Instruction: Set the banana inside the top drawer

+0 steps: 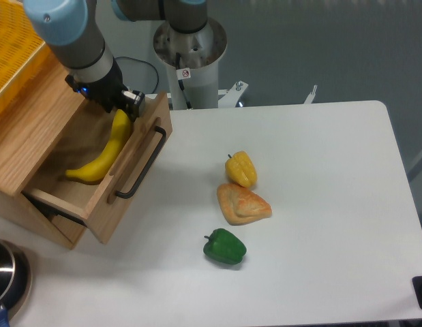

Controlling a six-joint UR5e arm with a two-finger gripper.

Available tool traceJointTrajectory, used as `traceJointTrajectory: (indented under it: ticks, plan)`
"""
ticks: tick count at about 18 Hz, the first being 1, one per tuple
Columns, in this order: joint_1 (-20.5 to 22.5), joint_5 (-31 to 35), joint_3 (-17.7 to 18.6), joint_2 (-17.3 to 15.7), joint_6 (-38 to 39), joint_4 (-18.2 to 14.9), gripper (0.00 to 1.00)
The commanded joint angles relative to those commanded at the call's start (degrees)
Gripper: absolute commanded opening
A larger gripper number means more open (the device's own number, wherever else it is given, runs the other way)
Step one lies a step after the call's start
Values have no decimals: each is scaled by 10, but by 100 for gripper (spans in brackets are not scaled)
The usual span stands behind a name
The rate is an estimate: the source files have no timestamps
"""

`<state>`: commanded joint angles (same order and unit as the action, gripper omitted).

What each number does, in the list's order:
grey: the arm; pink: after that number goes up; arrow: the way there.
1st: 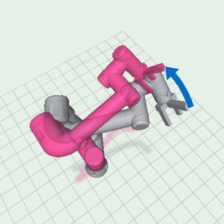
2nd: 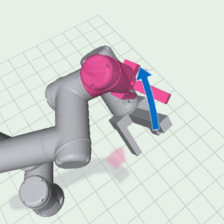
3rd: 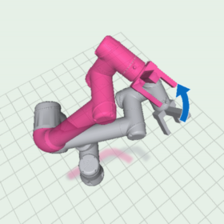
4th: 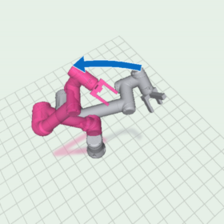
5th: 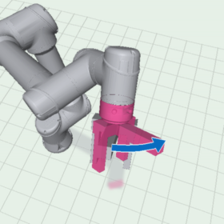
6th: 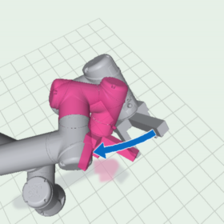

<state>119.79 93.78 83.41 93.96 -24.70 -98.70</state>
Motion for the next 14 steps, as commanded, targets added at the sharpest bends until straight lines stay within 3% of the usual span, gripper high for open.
traceJointTrajectory:
  ticks: [5, 9, 14]
  plan:
    - [18, -4, -1, -24, -28, 1, 62]
    - [49, -4, -4, -32, -57, 2, 71]
    - [106, -4, -3, -26, -128, 33, 98]
